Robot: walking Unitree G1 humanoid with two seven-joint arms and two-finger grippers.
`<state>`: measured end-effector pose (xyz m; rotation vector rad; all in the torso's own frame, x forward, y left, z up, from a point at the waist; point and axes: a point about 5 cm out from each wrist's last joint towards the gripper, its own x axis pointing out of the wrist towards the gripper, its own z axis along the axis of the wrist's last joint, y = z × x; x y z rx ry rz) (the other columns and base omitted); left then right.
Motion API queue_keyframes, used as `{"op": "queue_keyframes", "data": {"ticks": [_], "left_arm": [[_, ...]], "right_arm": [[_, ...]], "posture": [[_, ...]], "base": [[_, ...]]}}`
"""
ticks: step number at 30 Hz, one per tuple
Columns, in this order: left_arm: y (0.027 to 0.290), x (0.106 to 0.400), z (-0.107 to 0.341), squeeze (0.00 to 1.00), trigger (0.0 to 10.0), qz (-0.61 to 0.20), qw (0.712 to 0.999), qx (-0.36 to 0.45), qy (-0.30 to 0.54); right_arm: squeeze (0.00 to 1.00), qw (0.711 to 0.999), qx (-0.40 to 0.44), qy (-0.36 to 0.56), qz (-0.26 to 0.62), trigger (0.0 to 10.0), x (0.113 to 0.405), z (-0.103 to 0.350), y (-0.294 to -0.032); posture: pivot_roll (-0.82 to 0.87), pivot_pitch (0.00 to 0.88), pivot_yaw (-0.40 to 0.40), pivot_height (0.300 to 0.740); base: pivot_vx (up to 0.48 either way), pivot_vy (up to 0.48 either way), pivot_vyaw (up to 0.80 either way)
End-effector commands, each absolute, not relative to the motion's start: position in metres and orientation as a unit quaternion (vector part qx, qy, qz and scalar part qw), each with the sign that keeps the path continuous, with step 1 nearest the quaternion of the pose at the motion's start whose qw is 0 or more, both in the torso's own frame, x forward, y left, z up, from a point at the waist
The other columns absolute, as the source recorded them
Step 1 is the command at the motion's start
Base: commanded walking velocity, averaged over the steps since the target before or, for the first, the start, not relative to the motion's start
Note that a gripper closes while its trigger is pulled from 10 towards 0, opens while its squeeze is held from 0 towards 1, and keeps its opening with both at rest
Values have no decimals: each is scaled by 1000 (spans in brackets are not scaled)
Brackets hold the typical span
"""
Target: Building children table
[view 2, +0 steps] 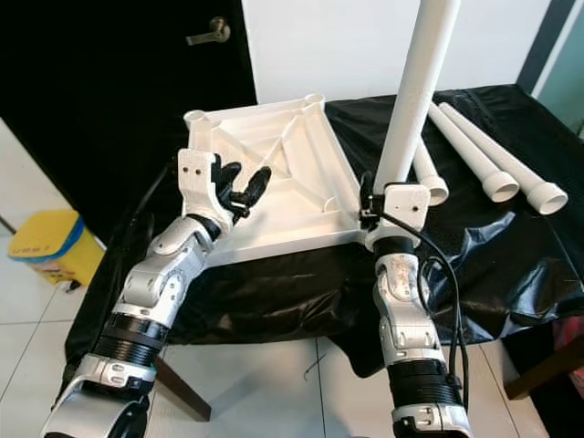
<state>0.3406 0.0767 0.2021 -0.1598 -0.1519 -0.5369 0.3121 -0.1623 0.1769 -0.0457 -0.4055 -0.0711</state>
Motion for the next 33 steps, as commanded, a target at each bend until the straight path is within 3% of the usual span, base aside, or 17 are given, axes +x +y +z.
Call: {"op": "queue_keyframes", "data": {"ticks": [1, 16, 33], "left_arm": [[73, 337, 203, 0, 10000, -314, 943, -71, -79], [72, 336, 203, 0, 10000, -313, 944, -74, -79], [61, 321, 198, 0, 10000, -360, 929, -41, -76]], "right_arm": [[0, 978, -23, -204, -33, 10000, 311, 179, -160], [0, 979, -24, -203, -25, 10000, 312, 179, -158], [0, 987, -21, -162, -10, 10000, 310, 166, -153]], "posture": [[-242, 19, 82, 740], [-240, 13, 71, 740], [-241, 15, 73, 740]], "base": [[266, 0, 0], [265, 0, 0], [0, 0, 0]]}}
